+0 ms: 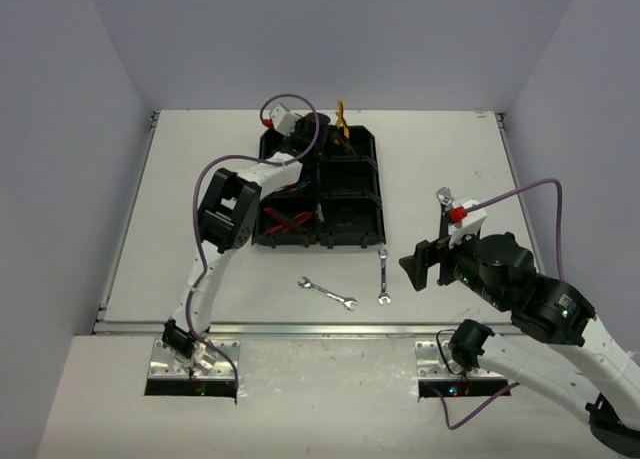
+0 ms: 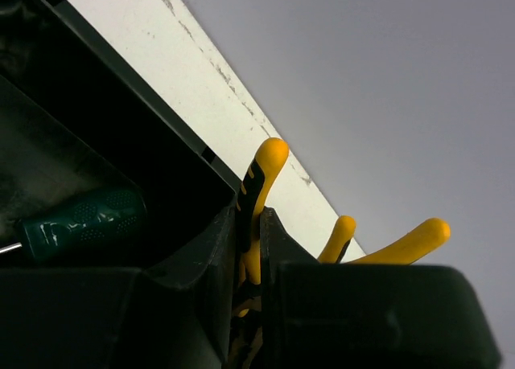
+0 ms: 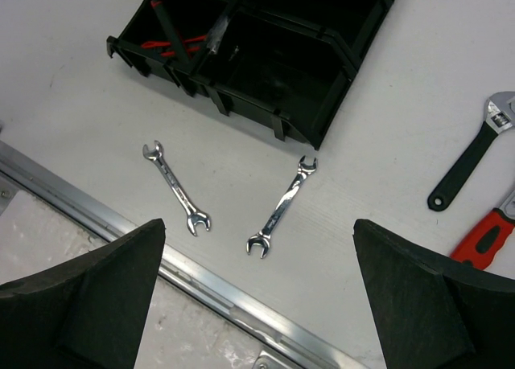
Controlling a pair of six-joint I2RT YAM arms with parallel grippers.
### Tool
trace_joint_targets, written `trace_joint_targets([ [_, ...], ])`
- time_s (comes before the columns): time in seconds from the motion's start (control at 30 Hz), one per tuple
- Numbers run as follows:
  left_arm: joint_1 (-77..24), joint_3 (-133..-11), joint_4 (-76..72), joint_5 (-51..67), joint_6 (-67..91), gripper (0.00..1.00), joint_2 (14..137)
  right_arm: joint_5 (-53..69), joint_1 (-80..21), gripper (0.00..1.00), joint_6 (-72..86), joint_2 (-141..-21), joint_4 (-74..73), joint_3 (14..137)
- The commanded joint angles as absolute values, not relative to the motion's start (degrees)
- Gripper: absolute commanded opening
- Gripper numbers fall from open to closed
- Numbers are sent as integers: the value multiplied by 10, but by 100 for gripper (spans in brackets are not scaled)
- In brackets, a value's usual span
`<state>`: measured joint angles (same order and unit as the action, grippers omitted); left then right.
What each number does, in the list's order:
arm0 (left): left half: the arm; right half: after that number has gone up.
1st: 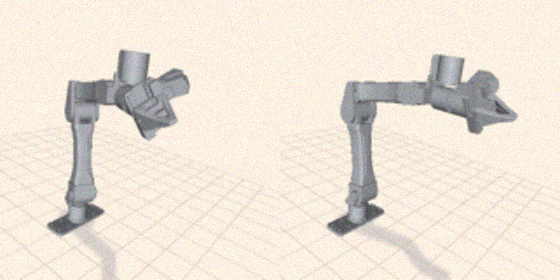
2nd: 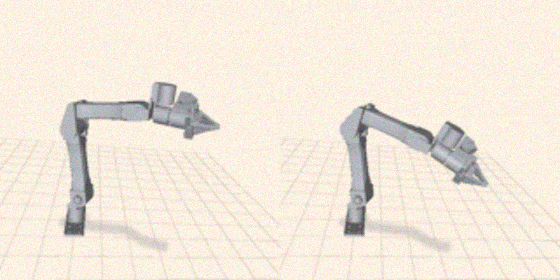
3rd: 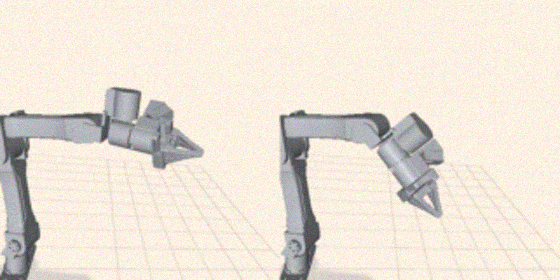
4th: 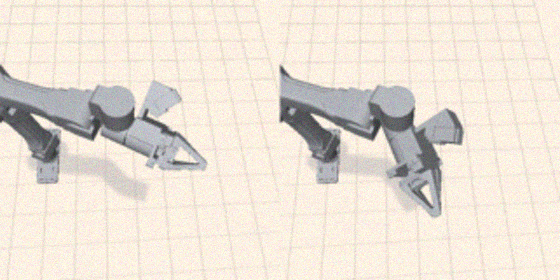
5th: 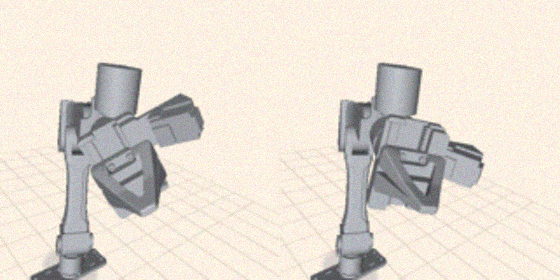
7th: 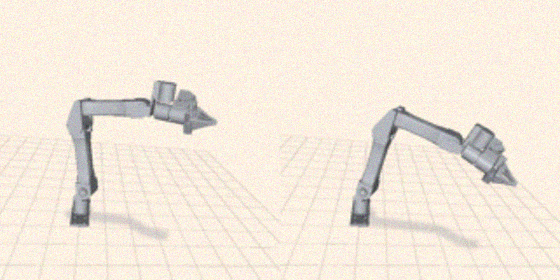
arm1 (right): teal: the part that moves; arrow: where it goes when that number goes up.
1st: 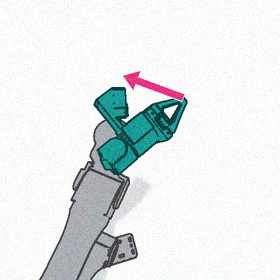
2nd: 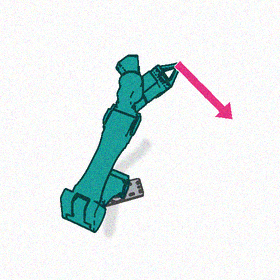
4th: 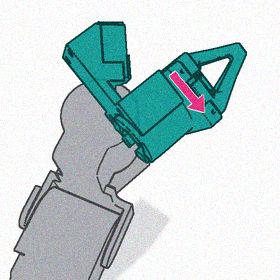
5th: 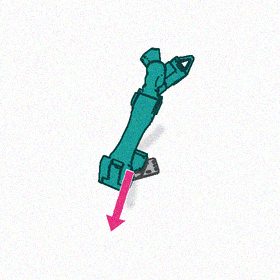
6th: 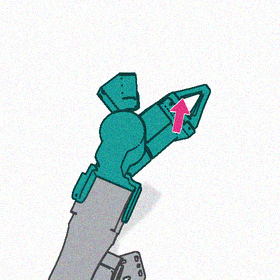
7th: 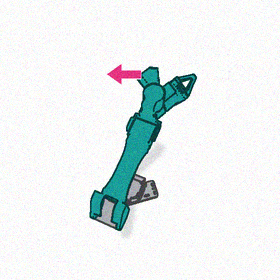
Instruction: Sort the tools into containers
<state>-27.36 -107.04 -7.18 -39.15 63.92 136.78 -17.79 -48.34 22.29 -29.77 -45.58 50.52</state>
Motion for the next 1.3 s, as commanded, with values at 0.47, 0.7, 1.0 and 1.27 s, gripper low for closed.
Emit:
trace_joint_targets([
  [0.47, -298, -1007, -137, -366, 688, 80, 1206, -218, -482, 99, 214, -347, -428, 502],
  [0.7, -310, -969, -68, -317, 554, 100, 1038, -235, -479, 99, 268, -464, -426, 499],
  [1.0, -310, -631, 141, -299, 580, 100, 677, -157, -367, 99, 310, -573, -338, 489],
  [1.27, -310, -497, 326, -240, 459, 100, 466, -160, -339, 99, 347, -664, -335, 483],
])
